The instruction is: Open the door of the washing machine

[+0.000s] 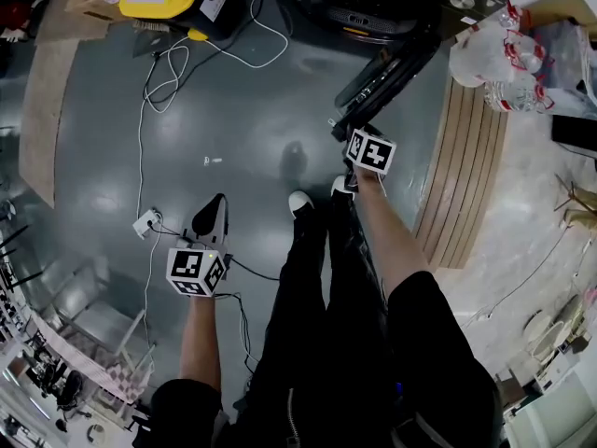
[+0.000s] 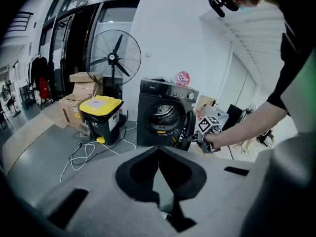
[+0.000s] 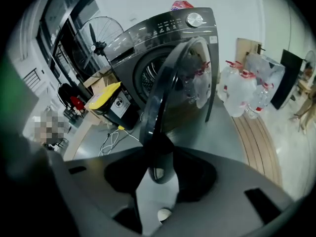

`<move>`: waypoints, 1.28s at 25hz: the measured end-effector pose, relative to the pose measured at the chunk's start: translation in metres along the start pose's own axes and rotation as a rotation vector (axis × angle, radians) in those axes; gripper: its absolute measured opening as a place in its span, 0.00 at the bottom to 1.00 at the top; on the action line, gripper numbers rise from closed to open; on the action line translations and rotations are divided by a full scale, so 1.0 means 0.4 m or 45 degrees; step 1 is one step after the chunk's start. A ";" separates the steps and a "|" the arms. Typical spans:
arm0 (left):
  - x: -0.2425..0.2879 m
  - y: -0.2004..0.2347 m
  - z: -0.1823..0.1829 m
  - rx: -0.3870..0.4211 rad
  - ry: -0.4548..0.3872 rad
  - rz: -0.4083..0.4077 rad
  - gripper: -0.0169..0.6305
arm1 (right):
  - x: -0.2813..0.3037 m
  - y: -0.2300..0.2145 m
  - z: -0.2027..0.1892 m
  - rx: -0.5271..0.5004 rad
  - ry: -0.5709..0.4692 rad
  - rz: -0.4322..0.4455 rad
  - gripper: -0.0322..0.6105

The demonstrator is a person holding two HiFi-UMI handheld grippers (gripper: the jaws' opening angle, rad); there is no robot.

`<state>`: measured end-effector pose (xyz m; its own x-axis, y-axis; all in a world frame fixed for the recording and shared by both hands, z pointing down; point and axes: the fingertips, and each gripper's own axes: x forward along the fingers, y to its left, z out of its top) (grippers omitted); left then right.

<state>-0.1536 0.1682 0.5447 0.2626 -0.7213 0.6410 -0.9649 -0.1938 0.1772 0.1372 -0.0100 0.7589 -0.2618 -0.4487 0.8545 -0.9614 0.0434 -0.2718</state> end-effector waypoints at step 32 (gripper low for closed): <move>0.344 -0.520 0.280 0.326 -0.036 -0.386 0.03 | -0.286 -0.850 -0.006 -0.166 0.032 -0.424 0.18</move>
<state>0.0828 0.0347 0.5124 0.5391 -0.6229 0.5669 -0.8140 -0.5580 0.1611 0.4940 0.0289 0.7547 0.0671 -0.4353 0.8978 -0.9967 0.0127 0.0806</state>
